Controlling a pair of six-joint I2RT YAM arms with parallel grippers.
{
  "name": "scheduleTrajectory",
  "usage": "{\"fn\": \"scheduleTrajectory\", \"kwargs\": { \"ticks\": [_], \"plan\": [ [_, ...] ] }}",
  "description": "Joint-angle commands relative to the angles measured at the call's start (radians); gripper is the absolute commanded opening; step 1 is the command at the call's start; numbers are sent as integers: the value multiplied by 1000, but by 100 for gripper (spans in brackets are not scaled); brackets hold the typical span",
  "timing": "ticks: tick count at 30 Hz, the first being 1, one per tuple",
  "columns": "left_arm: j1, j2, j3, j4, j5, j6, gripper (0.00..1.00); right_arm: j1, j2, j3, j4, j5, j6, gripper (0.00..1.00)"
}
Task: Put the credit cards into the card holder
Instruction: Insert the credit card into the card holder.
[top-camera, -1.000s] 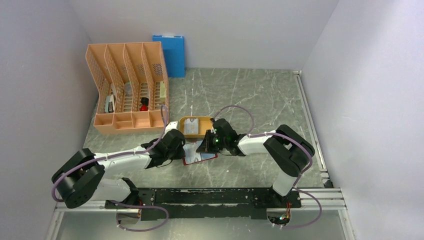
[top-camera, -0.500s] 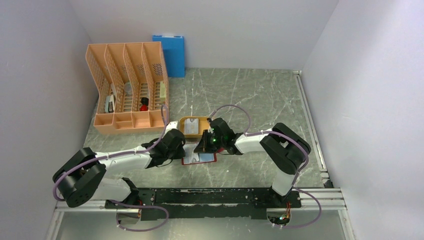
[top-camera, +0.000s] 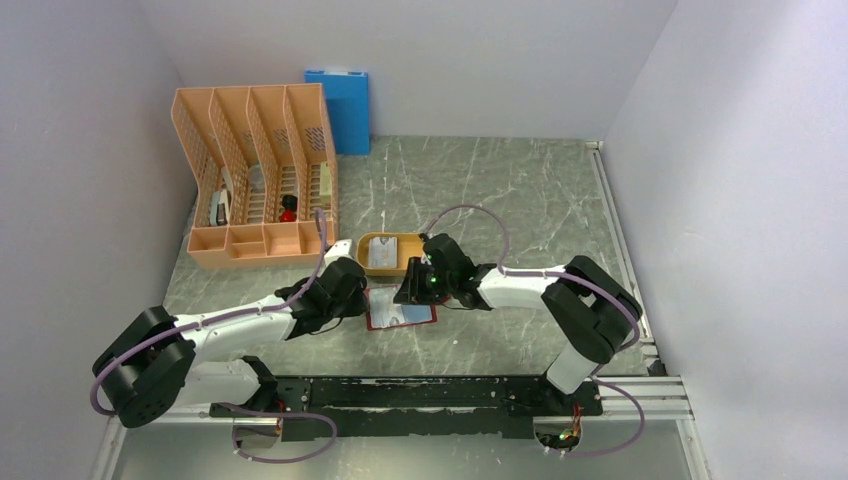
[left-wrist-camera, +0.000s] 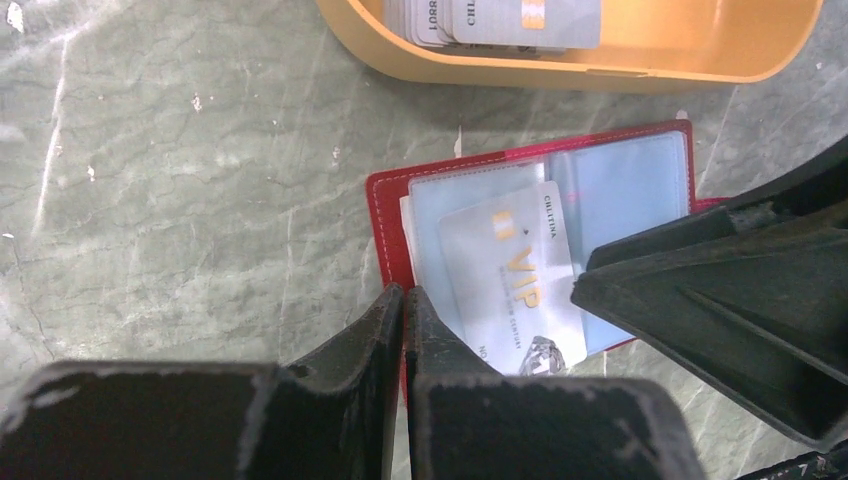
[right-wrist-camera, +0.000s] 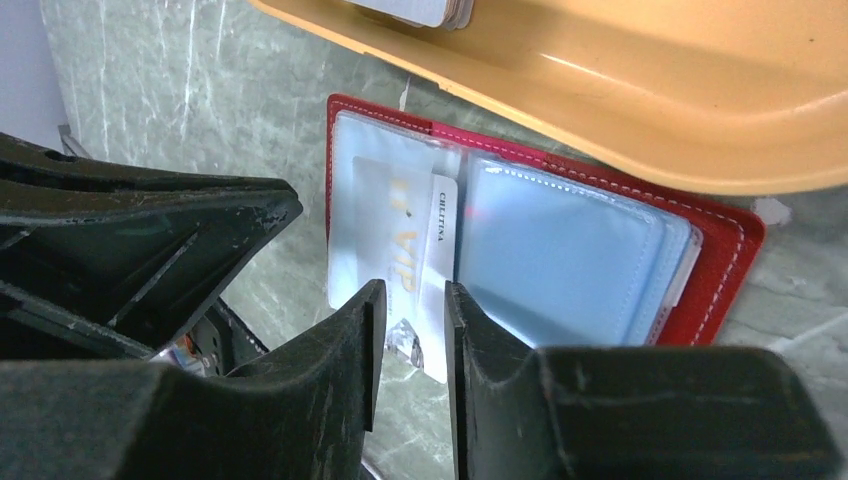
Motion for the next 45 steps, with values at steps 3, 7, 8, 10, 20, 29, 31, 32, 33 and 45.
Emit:
{"fn": "scheduleTrajectory", "kwargs": {
  "ticks": [3, 7, 8, 10, 20, 29, 31, 32, 33, 45],
  "plan": [
    [6, -18, 13, -15, -30, 7, 11, 5, -60, -20, -83, 36, -46, 32],
    [7, -12, 6, -16, -29, 3, 11, 6, -74, -25, -117, 33, -66, 28],
    [7, -12, 3, -16, -28, 2, 11, 7, -75, -27, -126, 29, -72, 27],
    [7, -11, -4, -14, -29, 1, 11, 9, -74, -29, -137, 12, -84, 25],
    [7, 14, -27, 13, 0, -3, 10, 24, -38, -24, -132, -35, -91, 20],
    [7, 19, -54, 39, 31, -13, 10, 36, 4, 2, -110, -56, -84, 16],
    [7, 20, -59, 47, 37, -15, 10, 38, 10, 6, -109, -57, -82, 16],
    [7, 21, -63, 51, 42, -16, 10, 38, 13, 7, -107, -58, -81, 16],
    [7, 23, -65, 55, 44, -17, 10, 39, 17, 9, -105, -59, -82, 15],
    [5, 50, -76, 83, 93, -16, 10, 52, 39, 30, -69, -72, -74, 10]
  ]
}}
